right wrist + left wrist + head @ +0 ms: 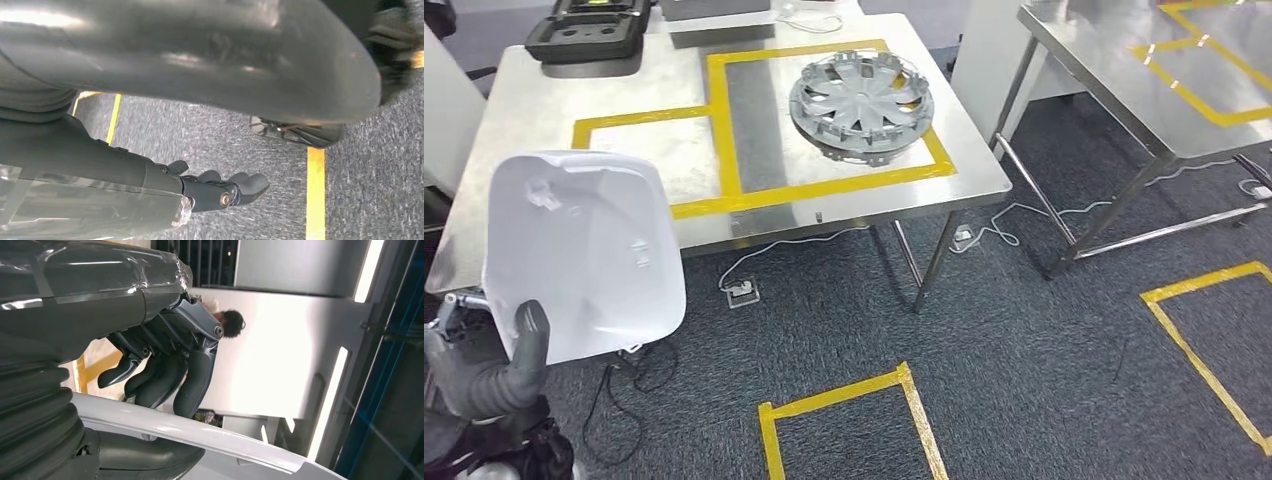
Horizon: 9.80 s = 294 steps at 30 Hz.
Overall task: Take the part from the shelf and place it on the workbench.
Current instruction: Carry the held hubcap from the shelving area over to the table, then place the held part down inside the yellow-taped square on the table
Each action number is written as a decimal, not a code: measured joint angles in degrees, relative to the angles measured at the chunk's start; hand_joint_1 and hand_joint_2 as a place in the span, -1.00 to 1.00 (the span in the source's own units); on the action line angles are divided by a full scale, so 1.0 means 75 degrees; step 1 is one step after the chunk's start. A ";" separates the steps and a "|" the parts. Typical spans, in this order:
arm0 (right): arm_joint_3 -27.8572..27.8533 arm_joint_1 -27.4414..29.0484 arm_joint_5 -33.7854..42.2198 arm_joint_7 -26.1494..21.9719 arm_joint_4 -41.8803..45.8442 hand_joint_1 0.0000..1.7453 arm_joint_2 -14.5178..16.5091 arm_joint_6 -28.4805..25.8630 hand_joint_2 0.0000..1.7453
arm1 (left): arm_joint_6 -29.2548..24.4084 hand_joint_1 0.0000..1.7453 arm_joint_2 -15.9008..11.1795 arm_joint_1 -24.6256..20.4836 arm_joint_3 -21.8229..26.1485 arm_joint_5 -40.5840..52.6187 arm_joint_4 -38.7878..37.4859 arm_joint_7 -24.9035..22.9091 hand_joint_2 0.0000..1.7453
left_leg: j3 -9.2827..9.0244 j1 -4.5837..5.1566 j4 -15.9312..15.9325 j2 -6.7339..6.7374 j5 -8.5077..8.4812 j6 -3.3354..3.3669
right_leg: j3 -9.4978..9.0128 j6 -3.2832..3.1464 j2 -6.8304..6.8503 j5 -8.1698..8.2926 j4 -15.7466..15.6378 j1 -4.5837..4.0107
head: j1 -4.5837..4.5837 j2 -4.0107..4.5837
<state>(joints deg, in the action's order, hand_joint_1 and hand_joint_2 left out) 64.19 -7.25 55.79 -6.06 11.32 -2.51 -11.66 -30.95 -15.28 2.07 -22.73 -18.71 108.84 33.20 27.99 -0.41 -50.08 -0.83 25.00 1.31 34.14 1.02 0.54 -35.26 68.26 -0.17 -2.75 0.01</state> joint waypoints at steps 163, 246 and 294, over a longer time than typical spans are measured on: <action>0.0026 0.0007 -0.0192 0.0055 -0.0004 -1.00 0.0082 -0.0028 -1.00 | -0.0371 1.00 -0.0258 0.0356 0.0184 0.0288 0.0257 -0.0561 1.00 | -0.0593 0.0149 0.0086 -0.0026 0.0396 -0.0090 | -0.0633 -0.0340 -0.0150 0.1655 -0.2630 -0.0103 | 0.0068 0.0001; 0.0219 -0.0201 -0.0785 0.0304 -0.0006 -1.00 -0.0009 0.0128 -1.00 | -0.0289 -1.00 -0.0894 -0.1563 -0.0639 0.3212 -0.3932 -0.2523 -1.00 | -0.0661 0.0140 0.0328 -0.0053 0.0423 -0.0073 | -0.0711 -0.0299 -0.0178 0.1692 -0.2653 -0.0134 | 0.0293 0.0001; 0.0219 -0.0113 -0.0750 0.0251 0.0000 -1.00 0.0008 0.0038 -1.00 | -0.1206 -1.00 0.1534 0.0641 0.1057 0.6303 0.0560 -0.0578 -1.00 | -0.0434 -0.0075 -0.0998 0.0140 0.1224 -0.0333 | -0.0317 -0.0146 -0.0104 0.2081 -0.2611 0.0186 | 0.0441 -0.0001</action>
<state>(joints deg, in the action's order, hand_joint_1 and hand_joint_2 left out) 65.83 -8.10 50.16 -4.17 11.32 -2.45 -11.38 -40.00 -3.78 6.88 -14.81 28.56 113.04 28.87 24.74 -0.97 -57.57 0.21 34.18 -1.19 31.77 -0.08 -0.24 -19.65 48.68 1.23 0.56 0.01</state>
